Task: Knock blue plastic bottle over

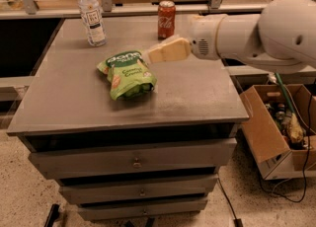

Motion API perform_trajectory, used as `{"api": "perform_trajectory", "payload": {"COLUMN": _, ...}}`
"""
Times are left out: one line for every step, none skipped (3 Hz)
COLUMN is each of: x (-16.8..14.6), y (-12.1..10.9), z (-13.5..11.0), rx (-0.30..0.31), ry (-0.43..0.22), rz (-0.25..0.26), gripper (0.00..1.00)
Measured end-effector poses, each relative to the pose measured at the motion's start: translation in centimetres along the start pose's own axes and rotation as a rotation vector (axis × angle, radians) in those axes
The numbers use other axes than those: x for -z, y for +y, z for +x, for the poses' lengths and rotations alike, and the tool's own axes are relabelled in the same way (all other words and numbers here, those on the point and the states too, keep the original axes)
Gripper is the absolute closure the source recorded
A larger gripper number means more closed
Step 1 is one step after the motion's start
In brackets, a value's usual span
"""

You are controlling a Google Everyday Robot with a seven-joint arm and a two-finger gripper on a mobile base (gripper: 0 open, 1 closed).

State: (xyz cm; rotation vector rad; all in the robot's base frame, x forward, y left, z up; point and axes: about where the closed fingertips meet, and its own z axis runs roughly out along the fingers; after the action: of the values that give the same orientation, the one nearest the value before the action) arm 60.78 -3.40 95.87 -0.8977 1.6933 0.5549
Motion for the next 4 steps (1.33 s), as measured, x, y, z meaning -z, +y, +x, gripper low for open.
{"api": "perform_trajectory", "payload": {"x": -4.2, "y": -0.7, "z": 0.2, "rx": -0.021, "ry": -0.008, "rz": -0.011, "gripper": 0.00}}
{"api": "perform_trajectory", "payload": {"x": -8.6, "y": -1.2, "z": -0.1, "rx": -0.030, "ry": -0.017, "rz": -0.038, "gripper": 0.00}}
{"api": "perform_trajectory", "payload": {"x": -13.1, "y": -1.3, "z": -1.0, "rx": -0.012, "ry": -0.024, "rz": -0.079, "gripper": 0.00}}
{"api": "perform_trajectory", "payload": {"x": -17.4, "y": -1.3, "z": -2.1, "rx": 0.011, "ry": -0.027, "rz": -0.104, "gripper": 0.00}}
